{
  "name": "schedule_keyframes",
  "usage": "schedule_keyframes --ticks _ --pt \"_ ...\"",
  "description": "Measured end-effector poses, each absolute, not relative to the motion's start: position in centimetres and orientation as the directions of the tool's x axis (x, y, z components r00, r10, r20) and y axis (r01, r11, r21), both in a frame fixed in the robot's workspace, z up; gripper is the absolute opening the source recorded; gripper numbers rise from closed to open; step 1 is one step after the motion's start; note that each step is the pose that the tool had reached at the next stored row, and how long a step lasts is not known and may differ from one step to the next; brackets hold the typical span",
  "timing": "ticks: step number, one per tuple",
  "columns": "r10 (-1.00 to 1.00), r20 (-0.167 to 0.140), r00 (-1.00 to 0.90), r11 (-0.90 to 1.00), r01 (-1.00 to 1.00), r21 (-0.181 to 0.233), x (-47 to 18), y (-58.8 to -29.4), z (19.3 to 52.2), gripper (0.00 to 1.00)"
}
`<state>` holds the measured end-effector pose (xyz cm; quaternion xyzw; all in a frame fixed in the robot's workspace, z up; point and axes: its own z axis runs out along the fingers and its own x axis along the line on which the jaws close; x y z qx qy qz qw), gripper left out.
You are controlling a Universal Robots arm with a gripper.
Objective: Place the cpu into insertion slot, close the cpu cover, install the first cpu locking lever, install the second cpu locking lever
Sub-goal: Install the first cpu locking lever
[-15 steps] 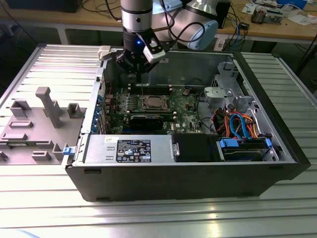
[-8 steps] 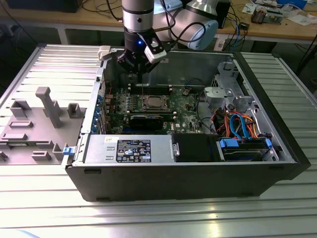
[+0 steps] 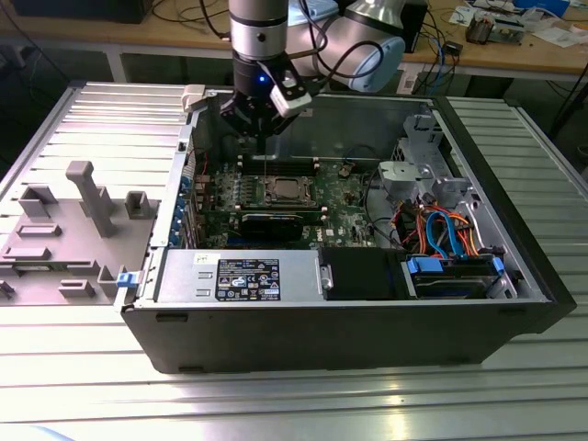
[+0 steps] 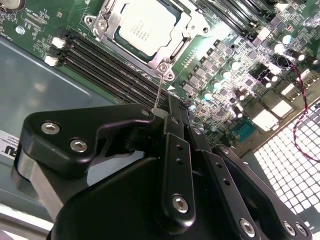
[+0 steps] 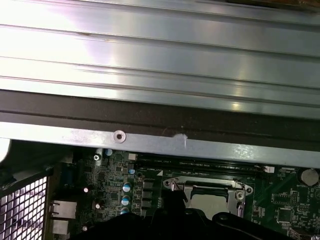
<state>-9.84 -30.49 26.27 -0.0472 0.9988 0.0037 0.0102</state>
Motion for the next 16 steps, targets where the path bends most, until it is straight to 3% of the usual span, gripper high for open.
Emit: schedule_keyframes --ticks 16 --pt "-0.094 -0.021 -0.995 0.996 -0.094 0.006 -9.24 -30.49 26.27 0.11"
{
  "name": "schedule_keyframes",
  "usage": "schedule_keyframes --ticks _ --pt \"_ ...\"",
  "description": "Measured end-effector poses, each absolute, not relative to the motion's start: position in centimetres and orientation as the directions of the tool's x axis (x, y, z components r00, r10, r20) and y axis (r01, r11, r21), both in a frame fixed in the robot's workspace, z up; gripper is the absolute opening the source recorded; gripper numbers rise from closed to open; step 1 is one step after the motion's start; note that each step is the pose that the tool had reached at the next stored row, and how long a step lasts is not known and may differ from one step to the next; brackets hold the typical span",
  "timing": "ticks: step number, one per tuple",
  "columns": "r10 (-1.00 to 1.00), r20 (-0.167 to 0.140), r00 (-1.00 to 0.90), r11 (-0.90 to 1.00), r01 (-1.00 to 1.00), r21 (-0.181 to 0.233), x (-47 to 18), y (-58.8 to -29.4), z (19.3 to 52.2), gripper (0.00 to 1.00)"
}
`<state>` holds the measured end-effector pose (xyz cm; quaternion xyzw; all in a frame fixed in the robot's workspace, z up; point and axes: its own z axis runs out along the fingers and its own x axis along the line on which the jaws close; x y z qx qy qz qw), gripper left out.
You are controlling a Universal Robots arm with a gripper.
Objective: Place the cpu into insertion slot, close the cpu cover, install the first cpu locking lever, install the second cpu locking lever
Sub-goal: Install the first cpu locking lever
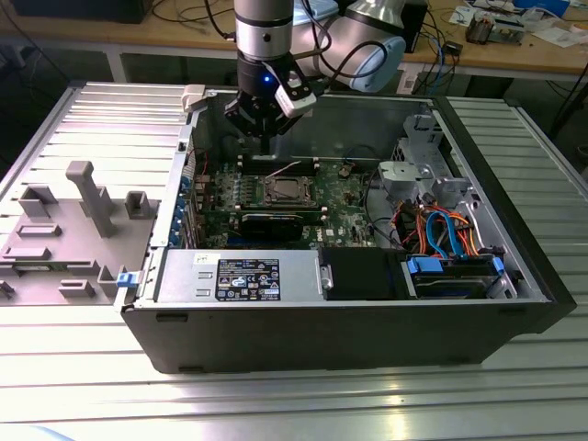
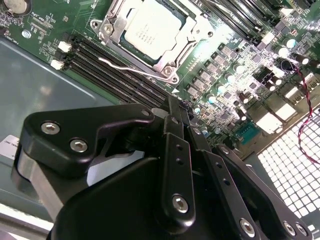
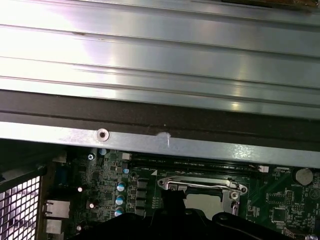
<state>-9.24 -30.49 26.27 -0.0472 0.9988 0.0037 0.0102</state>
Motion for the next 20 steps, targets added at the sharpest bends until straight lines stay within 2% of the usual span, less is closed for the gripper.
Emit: schedule_keyframes --ticks 20 --pt "-0.094 -0.021 -0.995 0.996 -0.094 0.007 -9.09 -30.52 26.26 0.11"
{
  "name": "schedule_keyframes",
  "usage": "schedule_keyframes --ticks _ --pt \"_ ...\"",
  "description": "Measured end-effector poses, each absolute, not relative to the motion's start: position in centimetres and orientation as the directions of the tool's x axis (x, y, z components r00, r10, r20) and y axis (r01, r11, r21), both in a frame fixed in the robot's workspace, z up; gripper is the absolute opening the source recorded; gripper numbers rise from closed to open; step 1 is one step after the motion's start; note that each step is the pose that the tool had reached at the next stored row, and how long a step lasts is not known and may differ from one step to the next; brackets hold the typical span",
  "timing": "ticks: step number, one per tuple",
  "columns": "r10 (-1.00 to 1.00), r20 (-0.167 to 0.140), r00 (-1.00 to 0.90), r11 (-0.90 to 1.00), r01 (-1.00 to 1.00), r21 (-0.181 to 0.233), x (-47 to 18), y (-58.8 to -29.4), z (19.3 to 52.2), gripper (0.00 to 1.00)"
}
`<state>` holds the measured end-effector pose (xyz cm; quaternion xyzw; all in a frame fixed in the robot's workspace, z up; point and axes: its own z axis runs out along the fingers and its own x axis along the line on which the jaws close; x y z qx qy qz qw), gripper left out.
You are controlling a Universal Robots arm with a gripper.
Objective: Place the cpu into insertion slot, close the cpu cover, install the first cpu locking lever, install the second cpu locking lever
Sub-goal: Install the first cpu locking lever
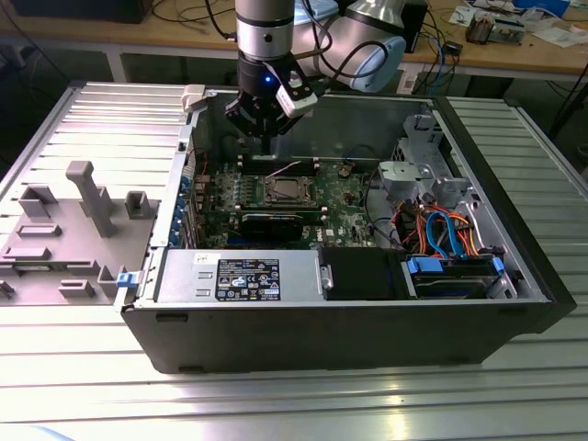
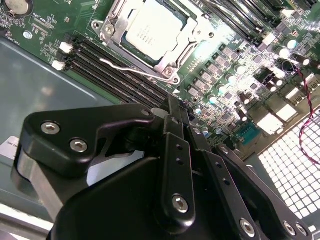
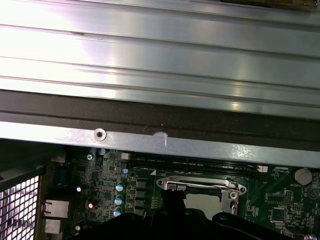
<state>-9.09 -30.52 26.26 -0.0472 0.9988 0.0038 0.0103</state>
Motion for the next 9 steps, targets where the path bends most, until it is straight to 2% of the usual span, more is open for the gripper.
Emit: schedule_keyframes --ticks 5,9 --pt "-0.082 -0.024 -0.996 0.996 -0.083 0.036 -9.04 -30.77 26.05 0.11" --pt "-0.047 -0.024 -0.999 0.998 -0.048 0.04 -8.87 -30.78 25.85 0.11"
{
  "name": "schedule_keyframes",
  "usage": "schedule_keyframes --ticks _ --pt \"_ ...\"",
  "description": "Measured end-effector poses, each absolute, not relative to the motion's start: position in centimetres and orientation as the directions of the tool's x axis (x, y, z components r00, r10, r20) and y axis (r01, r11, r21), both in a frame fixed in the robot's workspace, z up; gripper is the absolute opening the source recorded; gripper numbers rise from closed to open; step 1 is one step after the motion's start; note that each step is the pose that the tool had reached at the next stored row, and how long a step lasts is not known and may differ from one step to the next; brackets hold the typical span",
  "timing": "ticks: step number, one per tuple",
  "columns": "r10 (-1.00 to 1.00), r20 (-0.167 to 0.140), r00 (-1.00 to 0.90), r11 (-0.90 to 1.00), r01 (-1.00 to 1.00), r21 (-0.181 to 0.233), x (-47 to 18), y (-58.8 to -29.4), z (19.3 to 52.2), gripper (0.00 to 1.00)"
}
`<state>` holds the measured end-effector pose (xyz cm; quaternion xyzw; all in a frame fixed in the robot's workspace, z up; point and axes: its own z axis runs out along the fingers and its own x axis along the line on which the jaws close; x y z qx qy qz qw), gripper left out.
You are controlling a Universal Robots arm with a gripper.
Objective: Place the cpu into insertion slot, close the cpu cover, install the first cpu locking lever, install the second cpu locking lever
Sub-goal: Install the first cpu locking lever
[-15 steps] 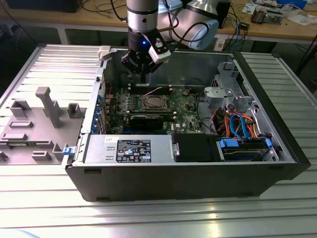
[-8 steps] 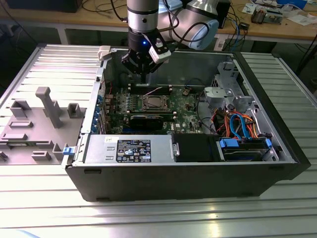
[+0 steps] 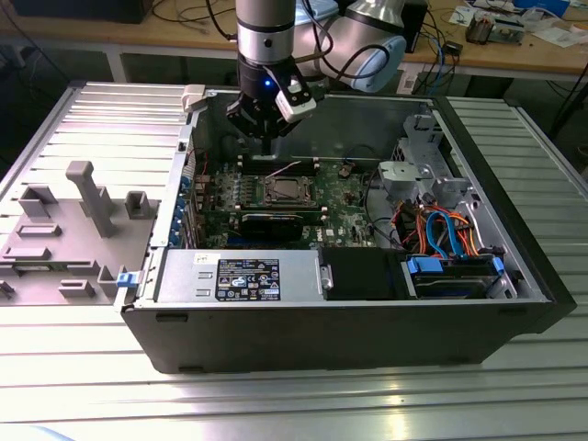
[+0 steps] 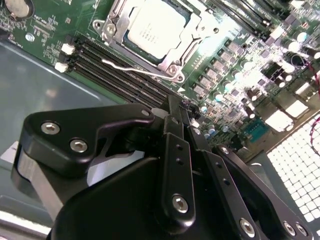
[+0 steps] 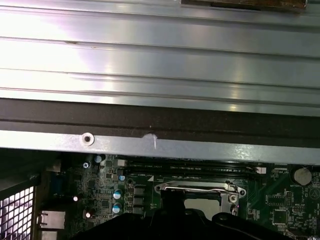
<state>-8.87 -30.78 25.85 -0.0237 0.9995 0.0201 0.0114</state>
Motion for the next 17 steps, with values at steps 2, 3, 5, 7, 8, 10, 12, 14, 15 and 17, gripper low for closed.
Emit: schedule_keyframes --ticks 2,3,5,7,8,10,12,14,15,17 --pt "-0.046 -0.024 -0.999 0.998 -0.047 0.04 -8.87 -30.79 25.85 0.11" --pt "-0.046 -0.024 -0.999 0.998 -0.047 0.04 -8.86 -30.79 25.84 0.11" --pt "-0.047 -0.024 -0.999 0.998 -0.047 0.04 -8.84 -30.78 25.84 0.11" --pt "-0.047 -0.024 -0.999 0.998 -0.047 0.04 -8.83 -30.78 25.84 0.11" --pt "-0.047 -0.024 -0.999 0.998 -0.047 0.04 -8.83 -30.78 25.84 0.11" --pt "-0.047 -0.024 -0.999 0.998 -0.047 0.04 -8.81 -30.78 25.84 0.11" --pt "-0.047 -0.024 -0.999 0.998 -0.047 0.04 -8.79 -30.78 25.84 0.11" --pt "-0.047 -0.024 -0.999 0.998 -0.047 0.04 -8.78 -30.78 25.84 0.11" --pt "-0.047 -0.024 -0.999 0.998 -0.047 0.04 -8.78 -30.78 25.84 0.11" --pt "-0.046 -0.024 -0.999 0.998 -0.047 0.04 -8.78 -30.78 25.84 0.11"
